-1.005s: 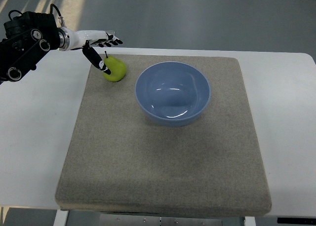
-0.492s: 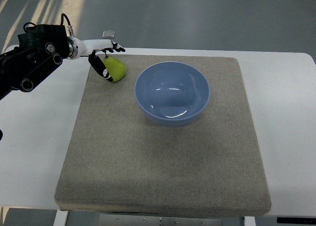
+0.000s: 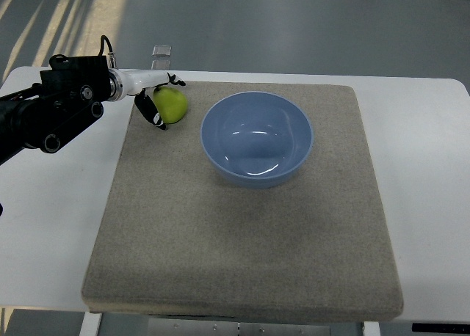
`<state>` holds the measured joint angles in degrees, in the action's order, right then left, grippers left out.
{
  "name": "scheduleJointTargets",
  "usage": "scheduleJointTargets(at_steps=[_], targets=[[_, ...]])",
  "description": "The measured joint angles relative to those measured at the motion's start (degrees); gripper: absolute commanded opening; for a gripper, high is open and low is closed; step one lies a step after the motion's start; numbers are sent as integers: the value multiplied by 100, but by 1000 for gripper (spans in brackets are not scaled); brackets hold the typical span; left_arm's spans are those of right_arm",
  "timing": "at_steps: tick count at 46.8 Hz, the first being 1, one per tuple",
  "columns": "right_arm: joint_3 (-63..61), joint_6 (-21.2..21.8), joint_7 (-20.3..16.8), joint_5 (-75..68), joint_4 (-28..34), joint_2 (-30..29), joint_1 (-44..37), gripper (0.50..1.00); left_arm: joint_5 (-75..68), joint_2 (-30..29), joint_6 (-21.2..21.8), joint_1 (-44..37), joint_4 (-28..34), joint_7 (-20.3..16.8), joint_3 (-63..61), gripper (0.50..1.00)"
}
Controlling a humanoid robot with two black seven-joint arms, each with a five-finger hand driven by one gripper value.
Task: Place pear in bowl with left hand
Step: 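Close the left hand fingers around the green pear, then lift the pear with the left hand off the mat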
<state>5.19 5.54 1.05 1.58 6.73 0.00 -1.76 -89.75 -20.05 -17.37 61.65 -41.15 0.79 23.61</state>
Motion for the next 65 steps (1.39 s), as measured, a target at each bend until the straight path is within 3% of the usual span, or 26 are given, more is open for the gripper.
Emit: scheduleJointTargets(at_steps=[6,22,34,43,53,65], targets=[[0,0,0,0,-1,0,0,926,-48,10,110,-48,3,0,-8,960],[0,0,0,0,2,0,0,924,-55,1,132,-57,3,0,-7,664],[-1,0,0,0,1,0,0,926,-34,4,128,-38,-5,0,2,521],[-2,0,0,0,0,0,0,924,28,-23,67,79,-65,-6,65,500],[-2,0,1,0,3,0,-2,924,663,-447,-114,305,-686,-10,115,500],[-1,0,1,0,3,0,1,926,2148,-903,-1185,815,-1287,-9,282,500]])
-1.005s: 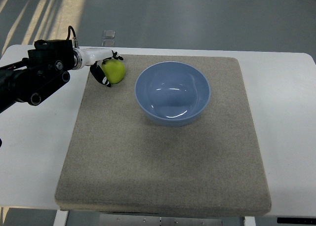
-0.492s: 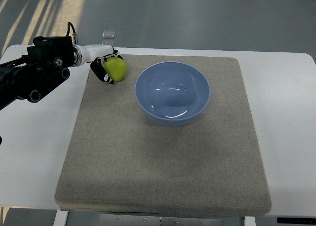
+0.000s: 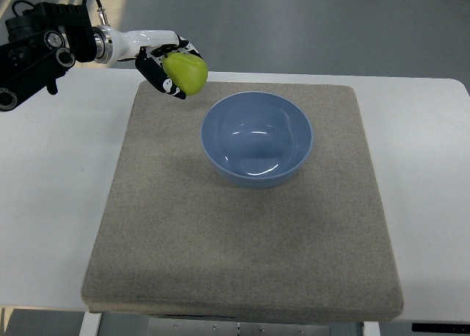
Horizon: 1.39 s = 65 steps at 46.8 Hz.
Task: Place pear in bowl with left hand
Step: 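Lift the pear with the left hand off the mat, then carry the pear over the blue bowl and release it inside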
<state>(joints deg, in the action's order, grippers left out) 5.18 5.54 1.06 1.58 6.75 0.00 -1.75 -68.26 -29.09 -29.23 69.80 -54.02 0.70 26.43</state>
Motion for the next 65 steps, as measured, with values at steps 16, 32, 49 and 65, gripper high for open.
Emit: scheduleJointTargets(at_steps=[16,32,49,65], targets=[[1,0,0,0,-2,0,0,926,78,203,-578,42,-909,40,106,500],[1,0,-1,0,-3,0,0,926,-1224,1056,-578,-290,-855,124,11,514],[0,0,-1,0,-3,0,-1,926,-1305,1186,-578,-335,-856,124,20,923],[0,0,-1,0,-1,0,-1,924,-1198,1120,-578,-327,-854,123,63,992]])
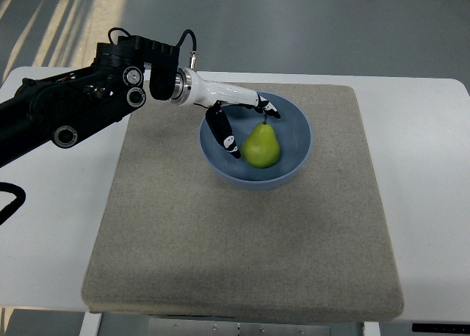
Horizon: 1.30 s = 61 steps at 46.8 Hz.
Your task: Place pear in bowl with left hand
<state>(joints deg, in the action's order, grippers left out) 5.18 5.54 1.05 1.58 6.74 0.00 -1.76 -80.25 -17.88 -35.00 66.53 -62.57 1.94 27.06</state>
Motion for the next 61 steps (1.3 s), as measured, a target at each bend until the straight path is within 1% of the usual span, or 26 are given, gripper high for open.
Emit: scheduleJointTargets(at_steps=[4,16,27,33,41,52,61], targets=[[0,0,1,0,0,0,0,926,285,-69,0,56,-3,-1,45,992],[1,0,1,0,-2,0,0,924,1987,-442,1,115,168,-1,501,994],[1,0,1,0,-1,0,0,924,3319,-709,2,9,652,-1,921,994],[1,0,0,0,0,0,0,924,4004,-717,2,-36,1161,0,1031,994],[0,0,0,0,0,0,0,926,4573,-746,13,-311,1622,4,1134,994],[-1,0,0,0,-1,0,0,926,6500,-788,3,-916,2527,10,1107,994],[0,0,0,0,-3,0,0,926,7665,-769,-1,-1496,2662,16,1120,994]])
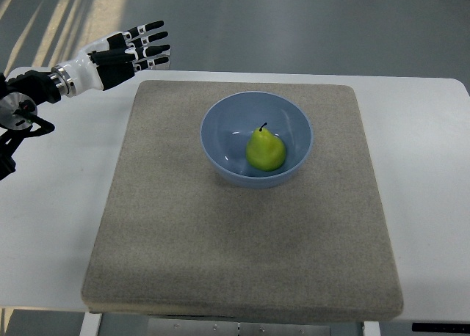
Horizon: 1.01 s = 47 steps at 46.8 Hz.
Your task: Place pear in bowl with left hand
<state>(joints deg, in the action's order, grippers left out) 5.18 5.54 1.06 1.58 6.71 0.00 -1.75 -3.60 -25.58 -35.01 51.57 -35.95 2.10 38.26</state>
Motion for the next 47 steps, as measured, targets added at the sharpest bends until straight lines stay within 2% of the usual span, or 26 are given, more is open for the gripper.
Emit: scheduleJointTargets(at_steps=[10,18,22,27,30,47], targets=[[-17,0,0,0,4,0,0,924,1114,70,0,-492,72,22,-7,994],[-9,0,0,0,5,0,0,926,1353,131,0,-607,45,221,30,996],[0,0,-1,0,4,0,0,926,1632,126,0,-607,22,527,44,994],[-5,0,0,0,2,0,0,924,2151,98,1,-574,27,1169,65,994],[-7,0,0,0,2,0,-1,926,2352,74,1,-523,44,1351,72,994],[-3,59,0,-28,27,0,6,924,2401,-206,1,-497,72,1391,660,996]])
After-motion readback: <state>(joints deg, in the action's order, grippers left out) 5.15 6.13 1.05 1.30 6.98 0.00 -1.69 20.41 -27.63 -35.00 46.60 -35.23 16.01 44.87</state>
